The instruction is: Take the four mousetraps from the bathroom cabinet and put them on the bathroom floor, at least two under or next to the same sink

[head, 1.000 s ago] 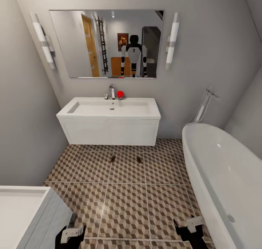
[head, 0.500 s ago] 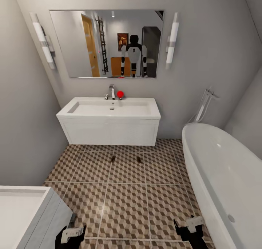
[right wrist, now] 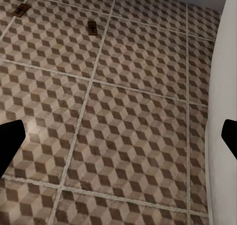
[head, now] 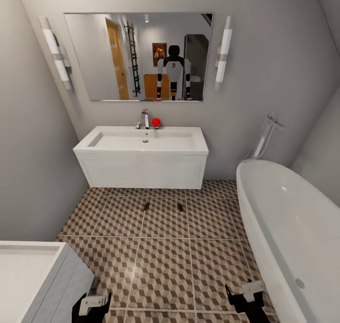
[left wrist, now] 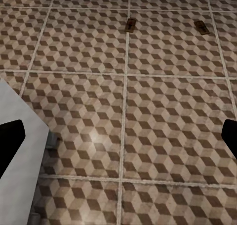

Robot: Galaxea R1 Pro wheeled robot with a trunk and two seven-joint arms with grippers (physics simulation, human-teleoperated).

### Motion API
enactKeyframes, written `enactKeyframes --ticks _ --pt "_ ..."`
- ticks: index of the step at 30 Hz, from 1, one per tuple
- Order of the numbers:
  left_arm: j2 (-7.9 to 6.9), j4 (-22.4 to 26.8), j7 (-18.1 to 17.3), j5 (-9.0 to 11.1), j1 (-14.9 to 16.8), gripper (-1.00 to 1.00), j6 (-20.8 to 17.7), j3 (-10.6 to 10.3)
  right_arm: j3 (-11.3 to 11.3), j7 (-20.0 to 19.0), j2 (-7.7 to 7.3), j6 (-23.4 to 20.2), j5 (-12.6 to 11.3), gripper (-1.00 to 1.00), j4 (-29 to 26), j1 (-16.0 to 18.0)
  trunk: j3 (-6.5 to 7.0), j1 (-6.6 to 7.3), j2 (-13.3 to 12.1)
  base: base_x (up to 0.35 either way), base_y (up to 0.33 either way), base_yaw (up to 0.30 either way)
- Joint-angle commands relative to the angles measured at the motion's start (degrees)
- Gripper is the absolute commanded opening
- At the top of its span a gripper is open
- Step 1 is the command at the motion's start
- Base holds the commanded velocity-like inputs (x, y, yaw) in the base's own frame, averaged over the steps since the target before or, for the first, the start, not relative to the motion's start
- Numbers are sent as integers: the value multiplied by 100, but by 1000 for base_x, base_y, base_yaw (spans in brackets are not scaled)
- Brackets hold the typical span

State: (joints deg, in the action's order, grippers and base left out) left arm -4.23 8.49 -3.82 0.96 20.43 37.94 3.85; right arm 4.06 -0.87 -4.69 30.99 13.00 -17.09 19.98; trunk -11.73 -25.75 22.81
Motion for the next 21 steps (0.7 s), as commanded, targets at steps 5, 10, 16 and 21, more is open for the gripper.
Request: enactKeyframes --ticks 5,10,16,21 --pt "1 -5 -40 9 5 100 13 37 43 -9 3 21 53 100 4 5 -11 -3 11 0 0 0" --pt "15 -5 -40 9 4 100 12 37 42 -9 3 21 53 100 4 5 -11 -3 11 0 0 0" --pt "25 -5 -45 9 5 100 18 37 42 -9 3 21 53 100 4 4 -11 -3 11 0 0 0" --pt "27 -5 -54 9 5 100 19 37 42 -9 3 21 53 100 4 5 -11 -3 11 0 0 0"
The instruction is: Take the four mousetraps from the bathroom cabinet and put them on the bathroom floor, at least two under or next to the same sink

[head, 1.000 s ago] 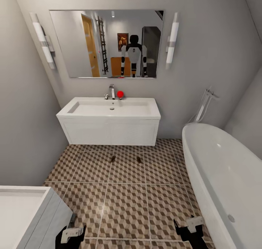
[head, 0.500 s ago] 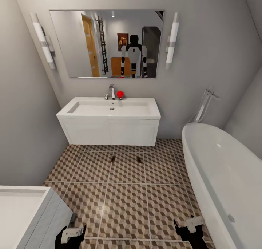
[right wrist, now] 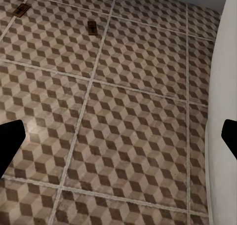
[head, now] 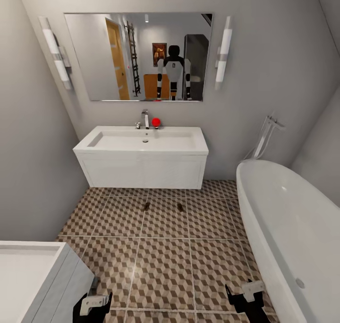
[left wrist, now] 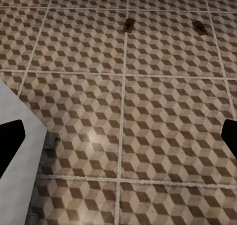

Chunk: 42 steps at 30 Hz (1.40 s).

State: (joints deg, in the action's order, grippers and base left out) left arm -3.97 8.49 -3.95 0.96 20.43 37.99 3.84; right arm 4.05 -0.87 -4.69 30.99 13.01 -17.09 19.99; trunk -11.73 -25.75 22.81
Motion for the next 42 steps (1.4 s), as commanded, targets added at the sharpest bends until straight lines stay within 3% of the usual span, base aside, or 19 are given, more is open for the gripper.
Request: enactKeyframes --ticks 1,28,42 --pt "1 -5 -42 9 5 100 15 38 43 -9 3 21 53 100 4 5 -11 -3 11 0 0 0" --pt "123 -124 -28 18 5 100 9 38 54 -6 3 21 44 100 4 4 -11 -3 11 0 0 4" --pt "139 -206 -31 23 5 100 11 38 53 -9 3 21 44 100 4 4 -11 -3 11 0 0 228"
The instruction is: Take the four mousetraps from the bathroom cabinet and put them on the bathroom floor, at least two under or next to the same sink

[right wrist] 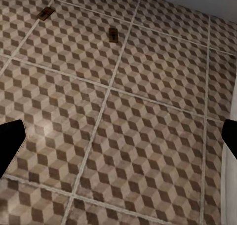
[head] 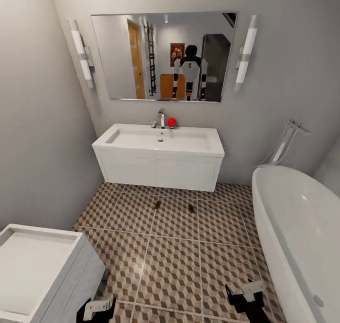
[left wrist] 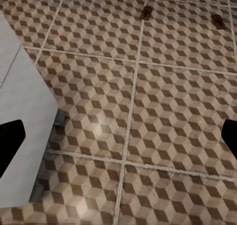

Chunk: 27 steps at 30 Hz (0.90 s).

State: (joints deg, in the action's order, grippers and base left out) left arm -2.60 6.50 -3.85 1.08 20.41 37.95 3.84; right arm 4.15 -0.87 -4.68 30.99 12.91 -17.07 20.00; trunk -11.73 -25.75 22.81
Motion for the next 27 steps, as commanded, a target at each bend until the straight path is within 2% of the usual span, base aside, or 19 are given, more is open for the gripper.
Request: enactKeyframes --ticks 1,27 --pt "4 -8 -40 10 6 100 14 38 43 -9 3 21 53 100 2 4 -11 -3 11 0 0 254" --pt "63 -107 -38 1 6 100 10 38 42 -10 3 21 53 100 2 4 -11 -3 11 0 0 255"
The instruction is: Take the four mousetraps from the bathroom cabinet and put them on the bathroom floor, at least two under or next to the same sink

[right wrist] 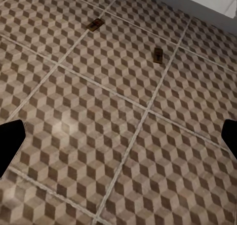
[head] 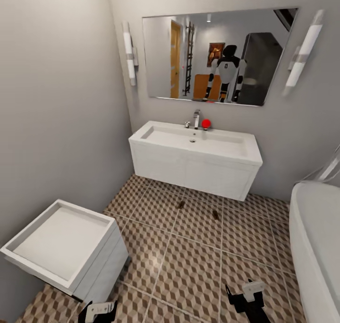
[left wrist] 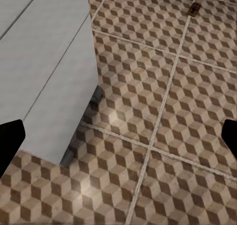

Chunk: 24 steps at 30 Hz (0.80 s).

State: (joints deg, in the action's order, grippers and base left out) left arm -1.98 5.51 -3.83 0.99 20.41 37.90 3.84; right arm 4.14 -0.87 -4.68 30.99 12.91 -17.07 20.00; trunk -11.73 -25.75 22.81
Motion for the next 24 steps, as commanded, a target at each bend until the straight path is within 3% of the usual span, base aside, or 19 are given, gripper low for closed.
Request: enactKeyframes --ticks 1,24 --pt "2 -9 -40 10 6 100 15 38 43 -9 3 21 54 100 2 3 -10 -3 11 0 0 255" --pt "12 -22 -43 7 7 100 16 38 43 -9 6 13 54 100 2 3 -10 -3 11 0 0 255"
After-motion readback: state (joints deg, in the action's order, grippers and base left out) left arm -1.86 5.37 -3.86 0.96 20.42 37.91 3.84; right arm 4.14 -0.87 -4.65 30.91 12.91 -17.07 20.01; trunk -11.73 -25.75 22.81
